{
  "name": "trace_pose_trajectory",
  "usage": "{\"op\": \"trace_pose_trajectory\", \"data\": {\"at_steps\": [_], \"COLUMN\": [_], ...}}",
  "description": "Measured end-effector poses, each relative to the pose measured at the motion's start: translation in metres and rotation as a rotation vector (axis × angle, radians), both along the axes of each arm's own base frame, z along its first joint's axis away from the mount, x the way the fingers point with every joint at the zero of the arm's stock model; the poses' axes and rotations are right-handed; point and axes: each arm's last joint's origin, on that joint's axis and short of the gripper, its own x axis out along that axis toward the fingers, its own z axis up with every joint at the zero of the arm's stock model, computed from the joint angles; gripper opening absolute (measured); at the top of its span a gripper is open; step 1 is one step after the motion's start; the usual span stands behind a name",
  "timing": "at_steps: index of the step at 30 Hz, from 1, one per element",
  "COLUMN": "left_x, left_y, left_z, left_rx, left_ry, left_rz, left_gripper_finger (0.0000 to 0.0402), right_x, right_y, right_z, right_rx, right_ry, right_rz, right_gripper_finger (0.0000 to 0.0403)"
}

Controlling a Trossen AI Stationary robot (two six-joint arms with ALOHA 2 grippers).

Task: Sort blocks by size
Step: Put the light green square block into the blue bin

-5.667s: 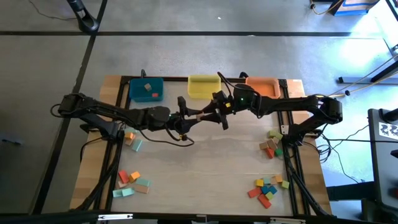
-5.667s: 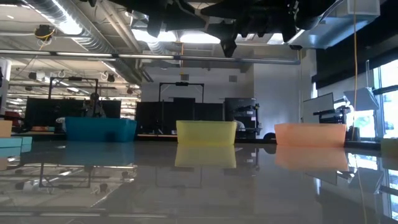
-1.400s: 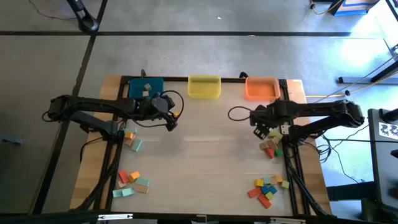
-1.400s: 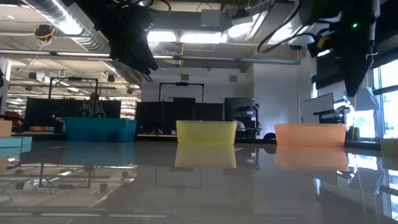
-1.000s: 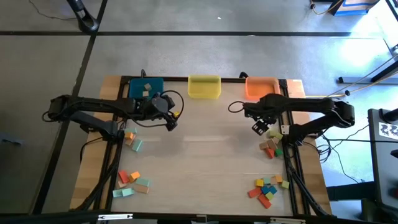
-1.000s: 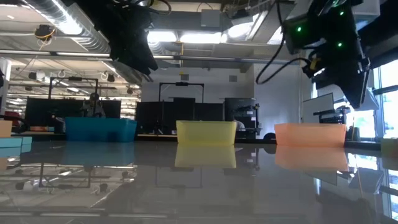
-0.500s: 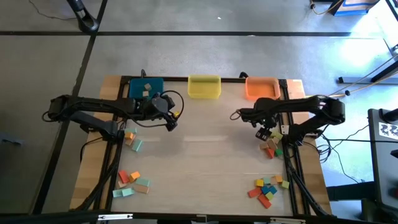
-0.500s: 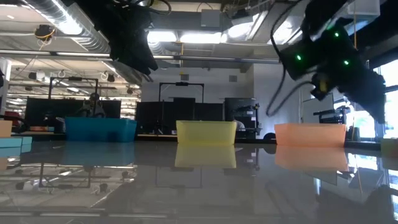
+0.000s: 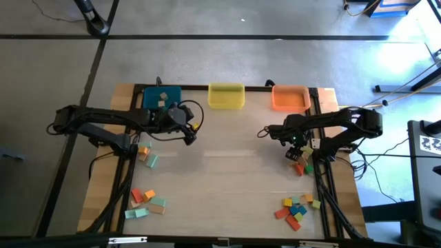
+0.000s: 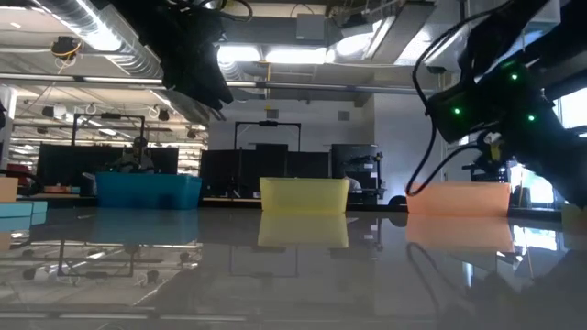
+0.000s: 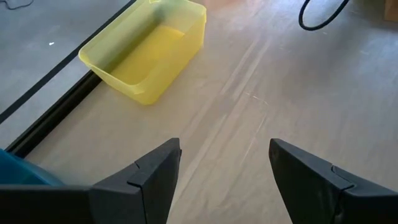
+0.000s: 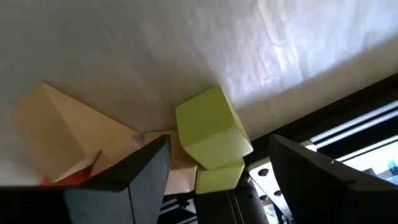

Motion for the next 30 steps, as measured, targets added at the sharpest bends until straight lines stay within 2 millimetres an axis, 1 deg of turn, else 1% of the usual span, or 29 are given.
{"op": "trace_pose_trajectory", "data": {"at_steps": [2, 13, 17, 22, 25, 28, 30], "left_x": [0.000, 0.003, 0.003, 0.003, 0.003, 0.003, 0.003], "left_y": [0.000, 0.000, 0.000, 0.000, 0.000, 0.000, 0.000], "left_z": [0.000, 0.003, 0.003, 0.003, 0.003, 0.003, 0.003], "left_rx": [0.000, 0.023, 0.025, 0.028, 0.028, 0.034, 0.037], "left_ry": [-0.003, -0.033, -0.032, -0.024, -0.024, -0.020, -0.018], "left_rz": [0.000, -0.019, -0.020, -0.024, -0.024, -0.029, -0.032], "left_gripper_finger": [0.0233, 0.0233, 0.0233, 0.0233, 0.0233, 0.0233, 0.0233], "right_x": [-0.002, 0.000, 0.001, 0.003, 0.005, 0.010, 0.016], "right_y": [0.001, 0.000, 0.000, 0.000, 0.000, -0.002, -0.004], "right_z": [-0.004, -0.004, -0.007, -0.019, -0.023, -0.022, -0.017], "right_rx": [0.007, 0.011, 0.015, 0.056, 0.083, 0.080, 0.048], "right_ry": [-0.001, -0.020, -0.005, 0.076, 0.115, 0.099, 0.075], "right_rz": [0.011, 0.009, 0.009, 0.010, 0.031, 0.069, 0.095], "right_gripper_finger": [0.0269, 0.0264, 0.0232, 0.0169, 0.0136, 0.0132, 0.0132]}}
